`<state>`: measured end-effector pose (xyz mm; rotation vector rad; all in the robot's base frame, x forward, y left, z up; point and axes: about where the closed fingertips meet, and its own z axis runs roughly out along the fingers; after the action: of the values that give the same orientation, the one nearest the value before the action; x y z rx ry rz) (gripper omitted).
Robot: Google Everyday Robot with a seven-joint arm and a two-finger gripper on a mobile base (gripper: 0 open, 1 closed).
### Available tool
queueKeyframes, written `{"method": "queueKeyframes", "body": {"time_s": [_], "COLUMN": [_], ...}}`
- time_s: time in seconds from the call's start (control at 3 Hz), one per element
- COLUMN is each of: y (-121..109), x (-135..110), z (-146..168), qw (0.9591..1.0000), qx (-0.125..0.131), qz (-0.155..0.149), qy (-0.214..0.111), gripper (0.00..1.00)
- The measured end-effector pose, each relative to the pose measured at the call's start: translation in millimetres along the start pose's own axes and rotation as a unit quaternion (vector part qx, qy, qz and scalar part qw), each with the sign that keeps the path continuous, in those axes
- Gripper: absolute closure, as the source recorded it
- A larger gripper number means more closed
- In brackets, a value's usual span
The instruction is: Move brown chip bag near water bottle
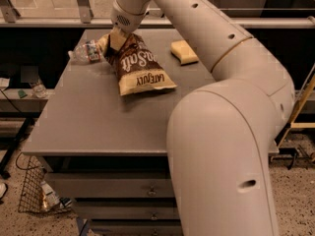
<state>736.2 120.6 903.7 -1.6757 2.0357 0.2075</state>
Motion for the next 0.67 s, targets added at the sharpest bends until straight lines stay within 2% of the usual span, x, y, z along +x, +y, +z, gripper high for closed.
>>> {"method": "queueKeyframes", "body": {"time_s": [0.33,0.67], "y": [-3.6,-2.8], "x": [-0.7,-1.1], "z": [0.9,5.2], "qw": [1.0,1.0], "qx": [0.003,0.001], "qz": [0.003,0.002], "qy": [-0.002,-0.001], "gripper": [1.0,0.81]}}
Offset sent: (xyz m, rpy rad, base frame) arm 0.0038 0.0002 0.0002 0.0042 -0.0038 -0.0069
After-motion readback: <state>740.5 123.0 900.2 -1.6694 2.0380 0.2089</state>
